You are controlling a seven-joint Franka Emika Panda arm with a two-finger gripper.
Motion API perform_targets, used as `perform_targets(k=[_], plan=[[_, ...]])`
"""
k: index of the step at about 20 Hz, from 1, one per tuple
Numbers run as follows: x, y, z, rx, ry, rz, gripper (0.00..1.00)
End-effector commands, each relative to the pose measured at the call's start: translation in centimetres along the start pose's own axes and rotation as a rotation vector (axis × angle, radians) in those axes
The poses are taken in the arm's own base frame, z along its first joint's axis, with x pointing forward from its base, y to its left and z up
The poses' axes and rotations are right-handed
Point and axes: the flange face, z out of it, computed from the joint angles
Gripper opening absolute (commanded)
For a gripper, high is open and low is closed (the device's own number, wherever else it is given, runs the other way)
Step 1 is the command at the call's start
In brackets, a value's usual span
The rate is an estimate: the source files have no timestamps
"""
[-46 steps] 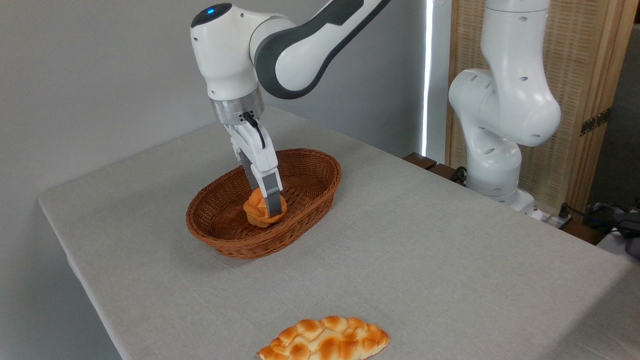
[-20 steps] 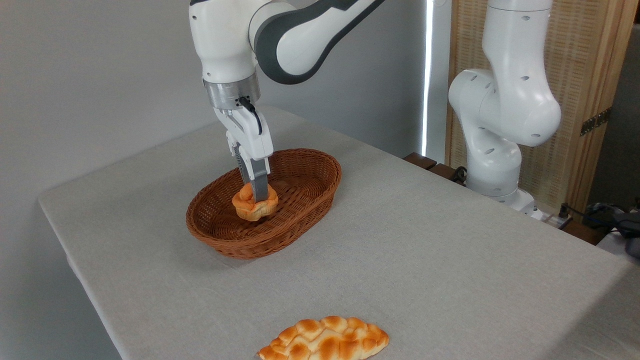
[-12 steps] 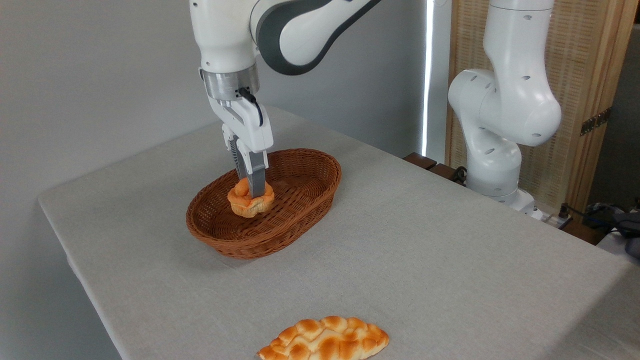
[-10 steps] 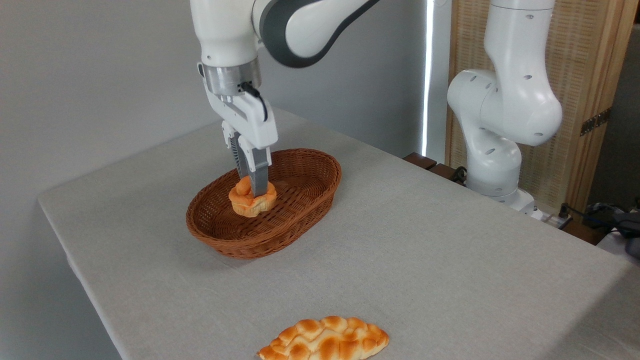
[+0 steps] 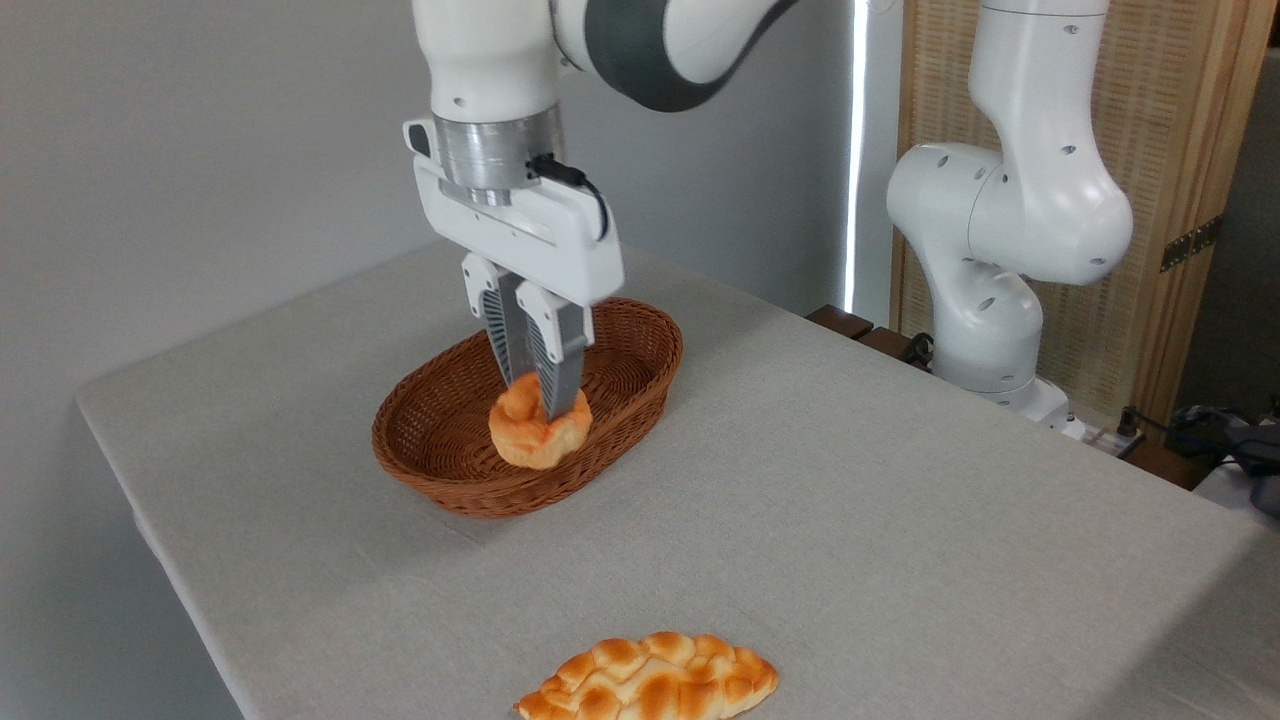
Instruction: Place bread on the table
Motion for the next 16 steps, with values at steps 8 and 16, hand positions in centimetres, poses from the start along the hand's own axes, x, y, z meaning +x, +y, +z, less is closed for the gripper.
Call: perform_targets(k=[8, 16], plan=[[-4.2, -4.2, 3.3, 0.002, -0.114, 0.058, 1.0], [-4.3, -4.0, 4.1, -0.012, -0.133, 0.06, 1.0]])
